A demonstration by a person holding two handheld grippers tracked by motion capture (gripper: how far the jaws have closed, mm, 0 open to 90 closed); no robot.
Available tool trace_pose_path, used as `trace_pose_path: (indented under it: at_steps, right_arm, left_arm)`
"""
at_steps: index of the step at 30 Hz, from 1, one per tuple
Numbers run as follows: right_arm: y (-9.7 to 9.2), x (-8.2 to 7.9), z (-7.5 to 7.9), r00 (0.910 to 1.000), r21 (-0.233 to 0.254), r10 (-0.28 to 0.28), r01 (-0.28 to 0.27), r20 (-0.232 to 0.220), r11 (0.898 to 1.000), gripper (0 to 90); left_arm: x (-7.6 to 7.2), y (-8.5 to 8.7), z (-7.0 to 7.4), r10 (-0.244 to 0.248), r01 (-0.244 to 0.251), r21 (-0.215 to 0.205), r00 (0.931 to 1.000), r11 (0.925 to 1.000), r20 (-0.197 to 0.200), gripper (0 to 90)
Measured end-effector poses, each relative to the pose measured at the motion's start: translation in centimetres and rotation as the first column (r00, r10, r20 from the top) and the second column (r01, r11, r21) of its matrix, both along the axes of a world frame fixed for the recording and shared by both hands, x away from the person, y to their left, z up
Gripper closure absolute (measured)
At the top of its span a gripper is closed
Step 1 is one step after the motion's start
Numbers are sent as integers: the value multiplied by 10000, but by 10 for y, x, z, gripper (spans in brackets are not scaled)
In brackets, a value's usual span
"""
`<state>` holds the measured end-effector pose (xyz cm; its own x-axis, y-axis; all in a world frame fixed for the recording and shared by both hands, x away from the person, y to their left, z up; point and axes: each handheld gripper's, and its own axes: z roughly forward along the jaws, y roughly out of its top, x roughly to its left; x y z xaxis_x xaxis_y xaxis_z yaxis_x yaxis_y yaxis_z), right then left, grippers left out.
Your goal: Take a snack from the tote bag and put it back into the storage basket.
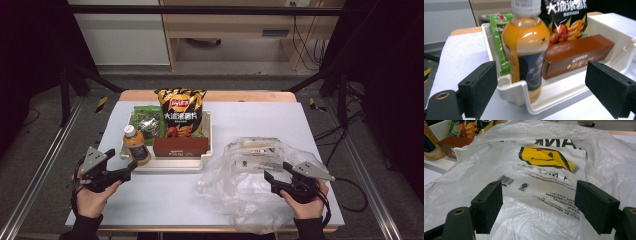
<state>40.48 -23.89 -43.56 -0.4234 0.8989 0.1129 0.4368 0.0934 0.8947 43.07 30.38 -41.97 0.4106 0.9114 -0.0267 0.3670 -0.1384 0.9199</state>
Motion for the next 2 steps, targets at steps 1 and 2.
trace_pose_path:
  at_steps: [1,2]
  right_arm:
    - [0,0,0,10000,3,-1,1,-9,10000,230]
    - [0,0,0,10000,3,-5,5,-13,10000,231]
  left_arm:
    - [0,1,-1,-3,3,-12,10000,10000,-8,103]
    - [-1,1,-1,20,-20,-4,10000,10000,-25,103]
